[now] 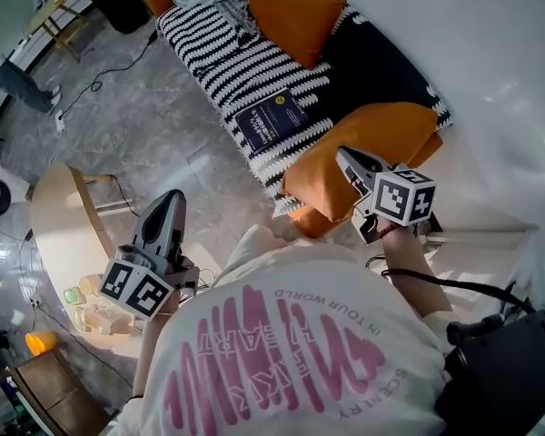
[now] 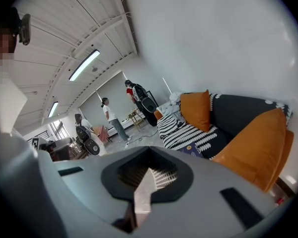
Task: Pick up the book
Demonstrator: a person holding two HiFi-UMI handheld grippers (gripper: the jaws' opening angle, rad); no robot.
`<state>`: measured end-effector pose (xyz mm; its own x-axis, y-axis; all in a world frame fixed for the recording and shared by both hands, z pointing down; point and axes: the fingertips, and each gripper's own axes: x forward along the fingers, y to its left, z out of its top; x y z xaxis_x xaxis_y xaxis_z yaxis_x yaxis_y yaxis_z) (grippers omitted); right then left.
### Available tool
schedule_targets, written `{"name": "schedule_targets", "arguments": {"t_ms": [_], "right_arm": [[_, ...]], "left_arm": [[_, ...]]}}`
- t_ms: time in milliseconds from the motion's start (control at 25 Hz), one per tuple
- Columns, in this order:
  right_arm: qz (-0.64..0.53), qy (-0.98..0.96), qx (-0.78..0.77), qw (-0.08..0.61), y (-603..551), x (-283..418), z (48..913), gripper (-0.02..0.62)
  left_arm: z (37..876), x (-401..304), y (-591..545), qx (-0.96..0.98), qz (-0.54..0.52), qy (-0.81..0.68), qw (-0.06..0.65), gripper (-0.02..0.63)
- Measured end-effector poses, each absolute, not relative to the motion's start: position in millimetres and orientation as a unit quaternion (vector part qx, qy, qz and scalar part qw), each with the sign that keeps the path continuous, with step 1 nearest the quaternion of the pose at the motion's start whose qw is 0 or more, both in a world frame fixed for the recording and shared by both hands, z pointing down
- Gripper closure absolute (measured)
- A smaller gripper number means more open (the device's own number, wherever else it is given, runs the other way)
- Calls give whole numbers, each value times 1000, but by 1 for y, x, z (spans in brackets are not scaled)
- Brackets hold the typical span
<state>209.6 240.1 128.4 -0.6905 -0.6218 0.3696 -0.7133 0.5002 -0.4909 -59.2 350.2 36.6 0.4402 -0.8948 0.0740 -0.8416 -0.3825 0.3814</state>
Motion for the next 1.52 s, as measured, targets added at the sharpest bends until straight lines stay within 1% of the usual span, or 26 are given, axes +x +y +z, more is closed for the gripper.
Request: {"name": "schedule_targets", "arguments": {"t_ms": [360,640,880,1200,1520], "right_arm": [[322,-858,393,78,227,196,132,584],[329,-848,408,79,212,184,132,584],[347,-832,426,78,199,170,141,584],[357,-806,469,52,176,163,138,584],[363,-788,495,39,146,128,132,584]], "left_arm": [[43,-71,333,832,-62,-517,192,598],[40,-81,297,847,-59,-491,197,598],[45,-87,261,864,-48,-451,217,598],[35,-96,208,891,-37,-401,207,598],[30,-124,155,908,-26,-360,212,598]]}}
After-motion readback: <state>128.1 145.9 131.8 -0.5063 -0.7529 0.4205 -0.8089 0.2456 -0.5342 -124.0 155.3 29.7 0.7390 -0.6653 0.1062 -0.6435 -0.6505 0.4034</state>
